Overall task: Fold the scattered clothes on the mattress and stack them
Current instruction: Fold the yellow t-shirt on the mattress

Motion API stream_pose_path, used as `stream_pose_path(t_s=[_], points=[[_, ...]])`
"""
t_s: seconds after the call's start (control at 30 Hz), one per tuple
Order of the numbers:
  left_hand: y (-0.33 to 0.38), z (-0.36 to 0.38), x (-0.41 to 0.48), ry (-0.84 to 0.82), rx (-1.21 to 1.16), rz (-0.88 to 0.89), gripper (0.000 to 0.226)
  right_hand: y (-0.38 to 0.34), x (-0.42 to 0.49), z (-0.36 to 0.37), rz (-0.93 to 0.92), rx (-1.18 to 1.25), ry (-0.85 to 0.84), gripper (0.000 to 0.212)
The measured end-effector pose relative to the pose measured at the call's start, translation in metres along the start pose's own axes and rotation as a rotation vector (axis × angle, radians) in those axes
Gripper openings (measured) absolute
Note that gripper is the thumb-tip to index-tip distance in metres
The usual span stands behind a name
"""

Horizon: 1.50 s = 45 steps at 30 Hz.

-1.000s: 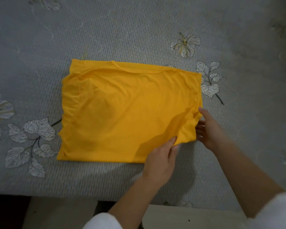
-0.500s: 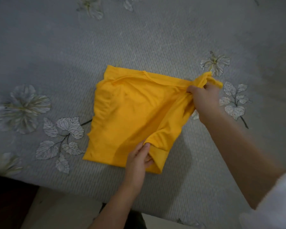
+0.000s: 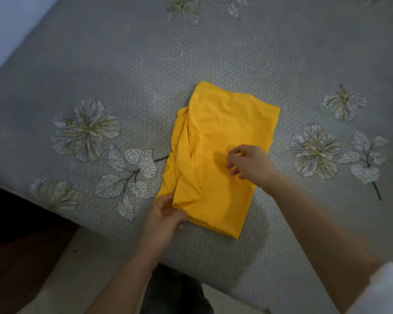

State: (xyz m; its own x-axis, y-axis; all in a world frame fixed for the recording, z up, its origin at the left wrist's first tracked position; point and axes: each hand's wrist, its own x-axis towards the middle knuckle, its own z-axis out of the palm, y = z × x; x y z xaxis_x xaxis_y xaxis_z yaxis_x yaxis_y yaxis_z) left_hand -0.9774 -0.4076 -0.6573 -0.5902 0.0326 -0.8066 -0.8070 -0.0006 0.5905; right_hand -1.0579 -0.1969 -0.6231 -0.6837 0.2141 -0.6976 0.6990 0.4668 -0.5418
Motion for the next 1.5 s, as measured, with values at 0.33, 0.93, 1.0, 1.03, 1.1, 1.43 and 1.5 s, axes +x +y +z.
stream_pose_path(t_s=[0.33,0.93,1.0,1.03,1.1,1.43,1.5], points=[[0.006,0.014,0.013,0.256,0.795,0.726,0.03,0.055,-0.039,0.032,0.165,0.305,-0.023,0.012],[0.012,0.01,0.016,0.408,0.043,0.411,0.002,0.108,-0.059,0.036,0.274,0.247,0.213,0.033],[0.009,-0.006,0.013,0.462,-0.218,0.221,0.007,0.11,-0.06,0.029,0.278,0.308,0.168,0.027],[0.006,-0.013,0.009,0.48,-0.194,0.178,0.009,0.11,-0.061,0.027,0.279,0.335,0.142,0.025],[-0.005,-0.021,0.003,0.43,-0.029,0.106,0.02,0.111,-0.063,0.027,0.282,0.377,0.114,0.025],[-0.013,0.023,-0.008,0.155,-0.109,0.002,0.011,0.114,-0.075,0.037,0.337,0.515,-0.02,0.013],[-0.013,0.023,-0.008,0.217,-0.114,0.07,0.007,0.111,-0.082,0.04,0.354,0.475,-0.158,0.016]])
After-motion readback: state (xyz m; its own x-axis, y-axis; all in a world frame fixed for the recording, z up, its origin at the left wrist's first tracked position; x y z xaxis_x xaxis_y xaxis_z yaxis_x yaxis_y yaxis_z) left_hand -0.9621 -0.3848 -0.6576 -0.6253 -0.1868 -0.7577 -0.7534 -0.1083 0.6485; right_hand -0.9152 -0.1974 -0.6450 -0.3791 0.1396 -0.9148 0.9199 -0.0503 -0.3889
